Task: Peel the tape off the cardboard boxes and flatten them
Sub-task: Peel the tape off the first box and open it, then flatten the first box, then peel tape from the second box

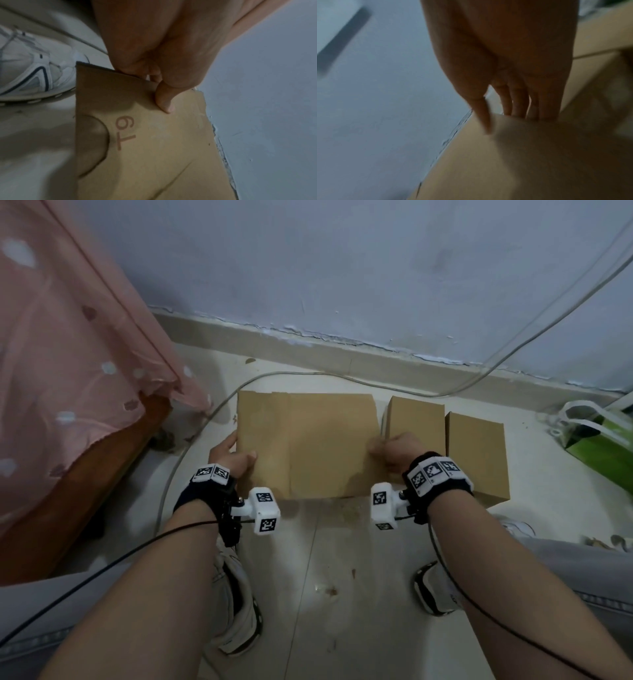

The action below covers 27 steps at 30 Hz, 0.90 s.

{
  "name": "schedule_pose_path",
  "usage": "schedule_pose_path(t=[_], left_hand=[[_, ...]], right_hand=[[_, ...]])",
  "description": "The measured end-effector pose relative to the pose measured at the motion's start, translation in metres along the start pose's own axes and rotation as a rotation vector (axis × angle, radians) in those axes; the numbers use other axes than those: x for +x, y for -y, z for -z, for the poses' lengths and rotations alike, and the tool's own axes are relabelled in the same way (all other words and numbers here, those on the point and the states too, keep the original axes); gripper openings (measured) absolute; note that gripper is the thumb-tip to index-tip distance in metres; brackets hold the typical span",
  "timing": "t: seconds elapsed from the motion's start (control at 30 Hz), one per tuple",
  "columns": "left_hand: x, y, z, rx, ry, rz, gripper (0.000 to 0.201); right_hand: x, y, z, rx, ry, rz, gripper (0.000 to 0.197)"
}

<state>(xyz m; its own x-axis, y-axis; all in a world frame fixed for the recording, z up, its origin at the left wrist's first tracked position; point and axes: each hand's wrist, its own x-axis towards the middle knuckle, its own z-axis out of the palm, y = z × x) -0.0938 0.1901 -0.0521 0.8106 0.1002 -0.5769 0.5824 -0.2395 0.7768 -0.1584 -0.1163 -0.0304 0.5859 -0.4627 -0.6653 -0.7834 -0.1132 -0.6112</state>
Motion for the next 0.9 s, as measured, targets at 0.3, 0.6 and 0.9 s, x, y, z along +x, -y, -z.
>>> schedule_pose_path(t=[0.3,0.6,0.9], left_hand=[[0.003,-0.003,-0.002,0.252,-0.180,0.045,0.076],[-0.015,-0.002,-0.069,-0.037,0.250,0.206,0.066],[0.018,-0.001,-0.044,-0.194,0.043,0.159,0.033]], right_hand=[[-0.004,-0.009,-0.029,0.487,0.027,-0.109,0.035],[-0.021,-0.006,-0.100,0.904,0.256,-0.150,0.007],[0.019,-0.029,-0.061,0.808,0.115,-0.228,0.013]])
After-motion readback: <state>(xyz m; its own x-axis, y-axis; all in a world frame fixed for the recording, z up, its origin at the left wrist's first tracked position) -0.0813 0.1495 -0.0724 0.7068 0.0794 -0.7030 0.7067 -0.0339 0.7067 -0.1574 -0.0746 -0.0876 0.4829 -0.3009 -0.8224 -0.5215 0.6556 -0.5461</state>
